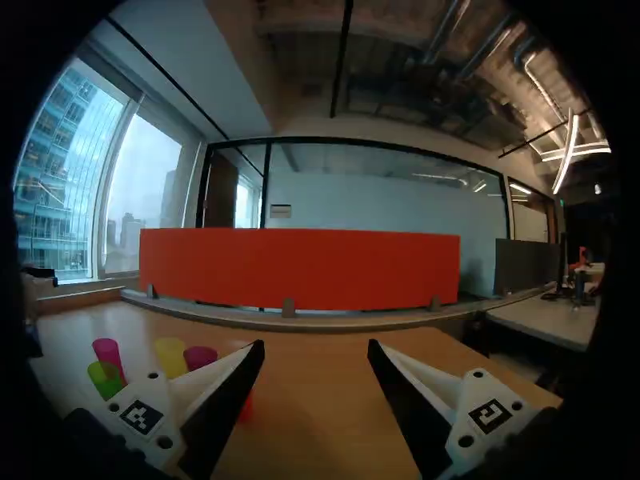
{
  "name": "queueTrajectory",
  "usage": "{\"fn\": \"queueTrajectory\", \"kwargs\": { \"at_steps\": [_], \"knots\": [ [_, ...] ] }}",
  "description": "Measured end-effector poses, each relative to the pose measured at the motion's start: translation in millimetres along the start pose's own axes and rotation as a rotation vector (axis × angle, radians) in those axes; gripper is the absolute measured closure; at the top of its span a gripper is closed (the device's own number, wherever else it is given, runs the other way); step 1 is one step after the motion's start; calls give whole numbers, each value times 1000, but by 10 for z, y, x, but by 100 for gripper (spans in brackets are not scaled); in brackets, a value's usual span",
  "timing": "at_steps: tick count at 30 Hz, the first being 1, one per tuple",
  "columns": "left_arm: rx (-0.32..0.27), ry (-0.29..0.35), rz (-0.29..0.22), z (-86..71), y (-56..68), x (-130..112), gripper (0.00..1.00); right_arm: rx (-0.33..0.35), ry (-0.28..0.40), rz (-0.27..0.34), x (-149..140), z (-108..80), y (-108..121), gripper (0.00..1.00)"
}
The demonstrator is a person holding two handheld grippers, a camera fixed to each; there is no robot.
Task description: Pour water
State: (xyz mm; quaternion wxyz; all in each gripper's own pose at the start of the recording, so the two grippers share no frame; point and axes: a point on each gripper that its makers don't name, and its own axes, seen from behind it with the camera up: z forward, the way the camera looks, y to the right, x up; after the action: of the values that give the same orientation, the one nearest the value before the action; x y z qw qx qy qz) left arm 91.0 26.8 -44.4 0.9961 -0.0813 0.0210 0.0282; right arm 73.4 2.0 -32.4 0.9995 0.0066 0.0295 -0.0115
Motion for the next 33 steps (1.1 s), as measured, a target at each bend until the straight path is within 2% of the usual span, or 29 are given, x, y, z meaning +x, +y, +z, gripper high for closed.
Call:
{"fn": "queueTrajectory", "kwargs": {
  "at_steps": [15,24,33],
  "knots": [
    [59,36,-5,95,-136,28,1,-30,10,-13,69,26,22,0],
    [121,46,-6,105,-274,-90,1,-57,6,11,91,46,89,0],
    [145,38,3,125,-281,-306,1,-54,-3,14,57,58,48,0]
  ]
}}
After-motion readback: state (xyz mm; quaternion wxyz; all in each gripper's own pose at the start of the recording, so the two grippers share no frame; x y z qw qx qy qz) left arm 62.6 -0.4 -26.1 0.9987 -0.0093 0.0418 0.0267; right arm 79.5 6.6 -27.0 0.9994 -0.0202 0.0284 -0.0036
